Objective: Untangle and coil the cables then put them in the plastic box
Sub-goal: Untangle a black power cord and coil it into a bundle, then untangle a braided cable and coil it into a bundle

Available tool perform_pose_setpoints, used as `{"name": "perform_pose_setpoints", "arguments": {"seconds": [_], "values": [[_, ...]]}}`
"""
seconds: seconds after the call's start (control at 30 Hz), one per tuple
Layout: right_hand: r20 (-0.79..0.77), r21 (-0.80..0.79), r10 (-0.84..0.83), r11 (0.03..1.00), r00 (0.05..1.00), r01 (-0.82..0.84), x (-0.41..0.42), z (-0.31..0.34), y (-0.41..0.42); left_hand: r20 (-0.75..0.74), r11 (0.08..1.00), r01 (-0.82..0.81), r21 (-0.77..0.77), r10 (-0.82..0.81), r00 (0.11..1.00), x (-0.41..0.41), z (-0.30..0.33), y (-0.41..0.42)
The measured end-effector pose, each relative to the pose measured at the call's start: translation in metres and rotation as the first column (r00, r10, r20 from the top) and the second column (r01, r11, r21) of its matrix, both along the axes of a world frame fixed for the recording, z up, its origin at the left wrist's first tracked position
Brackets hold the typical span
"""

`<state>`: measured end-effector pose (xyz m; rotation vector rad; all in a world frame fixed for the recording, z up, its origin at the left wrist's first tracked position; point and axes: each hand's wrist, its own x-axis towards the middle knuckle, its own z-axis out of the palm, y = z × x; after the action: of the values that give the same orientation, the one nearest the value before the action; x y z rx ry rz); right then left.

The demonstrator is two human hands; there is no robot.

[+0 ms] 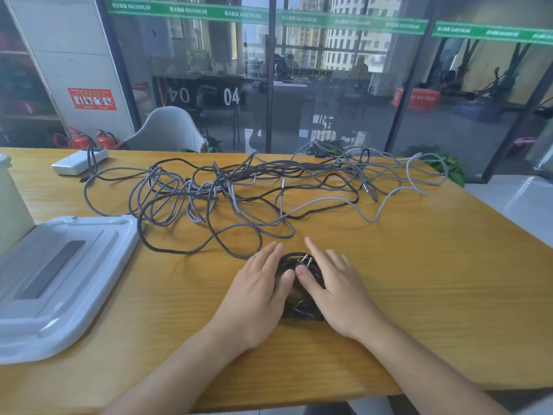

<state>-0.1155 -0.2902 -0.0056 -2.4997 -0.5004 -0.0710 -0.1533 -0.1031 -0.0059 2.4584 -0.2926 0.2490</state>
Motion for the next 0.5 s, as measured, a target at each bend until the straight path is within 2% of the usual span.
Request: {"name": "perform_pose_setpoints", "arguments": {"seconds": [0.1, 0.17, 0.23, 0.5], "values": [[-0.045, 0.027, 0.063, 0.998, 0.997, -0.062, -0.011, -0.002, -0.007, -0.025, 0.990, 0.038, 0.139, -0.035, 0.999, -0.009, -0.005, -0.009], [-0.043, -0.104, 0.106, 0.988, 0.993, -0.110, -0.017, -0.004, -0.009, -0.048, 0.965, 0.053, 0.256, -0.042, 0.998, -0.013, -0.008, -0.011], [-0.019, -0.159, 0.114, 0.980, 0.993, -0.116, -0.017, -0.009, -0.008, -0.079, 0.943, 0.061, 0.326, -0.037, 0.996, -0.013, -0.008, -0.010], [-0.039, -0.160, 0.097, 0.982, 0.995, -0.102, -0.026, -0.005, 0.005, -0.120, 0.941, 0.082, 0.327, -0.045, 0.992, -0.020, 0.000, 0.006]]}}
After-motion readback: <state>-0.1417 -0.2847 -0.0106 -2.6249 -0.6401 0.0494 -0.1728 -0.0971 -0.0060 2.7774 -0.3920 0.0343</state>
